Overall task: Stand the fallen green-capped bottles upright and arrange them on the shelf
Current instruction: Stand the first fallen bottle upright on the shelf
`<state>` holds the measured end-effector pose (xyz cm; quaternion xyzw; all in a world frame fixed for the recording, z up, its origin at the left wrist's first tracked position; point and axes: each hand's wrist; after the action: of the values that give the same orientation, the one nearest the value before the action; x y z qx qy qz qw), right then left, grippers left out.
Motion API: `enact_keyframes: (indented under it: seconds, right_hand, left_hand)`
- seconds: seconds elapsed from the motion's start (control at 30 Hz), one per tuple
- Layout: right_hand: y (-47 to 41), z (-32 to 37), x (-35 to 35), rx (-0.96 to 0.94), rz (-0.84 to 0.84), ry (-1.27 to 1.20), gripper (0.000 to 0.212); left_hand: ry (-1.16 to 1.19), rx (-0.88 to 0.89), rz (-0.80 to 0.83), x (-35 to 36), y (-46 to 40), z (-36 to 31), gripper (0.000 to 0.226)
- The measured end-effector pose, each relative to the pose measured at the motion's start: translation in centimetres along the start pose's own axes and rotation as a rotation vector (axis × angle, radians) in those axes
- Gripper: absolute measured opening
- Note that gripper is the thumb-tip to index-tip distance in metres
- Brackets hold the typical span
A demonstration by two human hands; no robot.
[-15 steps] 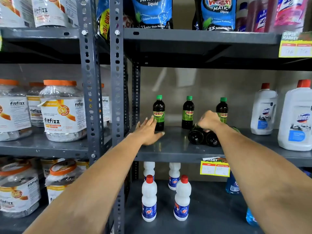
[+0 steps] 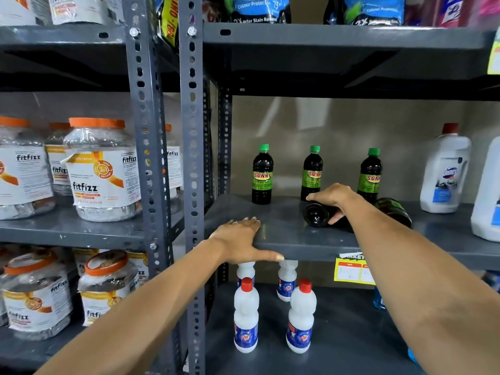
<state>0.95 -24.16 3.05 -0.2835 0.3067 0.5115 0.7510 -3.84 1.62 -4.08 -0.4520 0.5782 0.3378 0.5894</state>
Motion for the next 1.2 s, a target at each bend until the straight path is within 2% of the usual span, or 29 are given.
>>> enact_keyframes:
  seconds: [0.13, 0.43, 0.57, 0.67, 0.73, 0.87, 0.97, 1.07, 1.2]
  right_hand:
    - [0.0, 0.2, 0.4, 0.019, 0.043, -0.09, 0.053]
    - [2.3, 0.6, 3.6, -0.027, -0.087, -0.5, 0.055]
    - [3.1, -0.3, 5.0, -0.061, -0.22, -0.678, 0.063]
    - [3.4, -1.0, 5.8, -0.187, -0.24, -0.772, 0.048]
    - [3.3, -1.1, 5.9, -0.301, -0.243, -0.746, 0.041]
    - [3.9, -0.8, 6.4, -0.499, -0.109, -0.646, 0.033]
    - [4.4, -0.5, 6.6, -0.558, 0.025, -0.589, 0.042]
    - [4.2, -0.4, 6.7, -0.548, 0.067, -0.594, 0.049]
    - [4.1, 0.0, 6.6, -0.499, 0.173, -0.679, 0.045]
  left_hand:
    - [-0.067, -0.029, -0.132, 0.7, 0.3, -0.1, 0.116]
    - [-0.111, -0.085, -0.481, 3.1, 0.8, 0.6, 0.115]
    - [-0.127, -0.108, -0.469, 3.1, 0.7, 0.5, 0.119]
    - [-0.122, -0.11, -0.449, 2.9, 0.6, 0.7, 0.12]
    - [-0.121, -0.108, -0.425, 2.5, 0.6, 0.9, 0.119]
    - [-0.136, -0.126, -0.438, 2.5, 0.8, 0.9, 0.12]
    - [-0.131, -0.144, -0.465, 2.8, 0.7, 0.8, 0.121]
    - [-0.134, -0.151, -0.475, 2.7, 0.7, 0.8, 0.123]
    - [-0.138, -0.159, -0.483, 2.8, 0.8, 0.7, 0.122]
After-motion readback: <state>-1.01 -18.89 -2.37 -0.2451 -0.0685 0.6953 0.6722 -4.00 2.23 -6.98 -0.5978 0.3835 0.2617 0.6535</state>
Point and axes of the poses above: each hand's wrist, its own y-axis away from the middle knuckle, its own x-axis out of the palm, z = x × y, and after that the axes turned 9 degrees about -x, right-handed
